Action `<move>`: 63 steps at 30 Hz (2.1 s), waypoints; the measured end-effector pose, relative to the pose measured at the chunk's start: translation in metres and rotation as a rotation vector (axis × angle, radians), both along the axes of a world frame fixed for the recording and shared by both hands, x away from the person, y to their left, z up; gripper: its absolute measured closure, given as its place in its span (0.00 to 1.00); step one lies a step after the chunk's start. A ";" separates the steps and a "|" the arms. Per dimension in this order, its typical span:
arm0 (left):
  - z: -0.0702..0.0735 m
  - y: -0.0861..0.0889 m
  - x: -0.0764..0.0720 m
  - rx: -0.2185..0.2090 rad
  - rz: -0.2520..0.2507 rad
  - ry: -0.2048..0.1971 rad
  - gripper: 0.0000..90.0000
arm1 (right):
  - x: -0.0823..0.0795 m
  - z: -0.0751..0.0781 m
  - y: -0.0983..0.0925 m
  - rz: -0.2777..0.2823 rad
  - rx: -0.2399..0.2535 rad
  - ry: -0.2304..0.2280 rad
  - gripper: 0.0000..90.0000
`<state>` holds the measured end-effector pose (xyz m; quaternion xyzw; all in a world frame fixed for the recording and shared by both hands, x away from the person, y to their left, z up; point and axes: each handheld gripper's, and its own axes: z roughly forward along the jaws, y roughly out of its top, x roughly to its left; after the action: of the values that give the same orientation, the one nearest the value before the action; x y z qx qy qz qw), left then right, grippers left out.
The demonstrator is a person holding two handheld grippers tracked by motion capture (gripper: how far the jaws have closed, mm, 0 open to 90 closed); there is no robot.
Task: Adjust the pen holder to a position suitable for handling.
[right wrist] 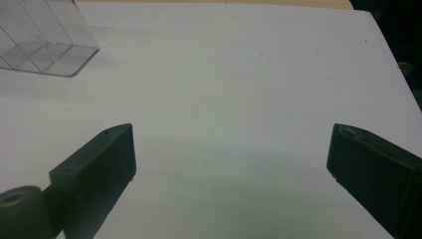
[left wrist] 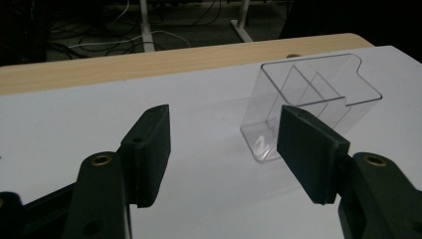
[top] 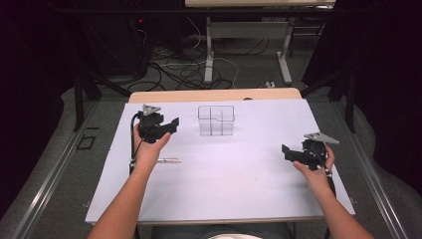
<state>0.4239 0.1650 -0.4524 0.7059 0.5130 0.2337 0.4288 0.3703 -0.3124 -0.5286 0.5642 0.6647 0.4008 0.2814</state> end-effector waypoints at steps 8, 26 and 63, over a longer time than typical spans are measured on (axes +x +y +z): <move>0.015 -0.018 0.015 -0.021 -0.007 0.034 0.46 | -0.002 0.000 -0.003 -0.001 -0.015 0.027 0.05; 0.034 -0.048 0.053 -0.087 0.028 0.219 0.57 | 0.000 -0.004 -0.003 -0.001 -0.017 0.014 0.06; -0.024 -0.074 0.095 -0.185 -0.007 0.389 0.72 | 0.001 -0.007 -0.004 0.008 -0.009 0.034 0.07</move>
<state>0.5192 0.0906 -0.4766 0.6973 0.6028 0.0434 0.3854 0.3713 -0.3163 -0.5361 0.5668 0.6736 0.3893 0.2710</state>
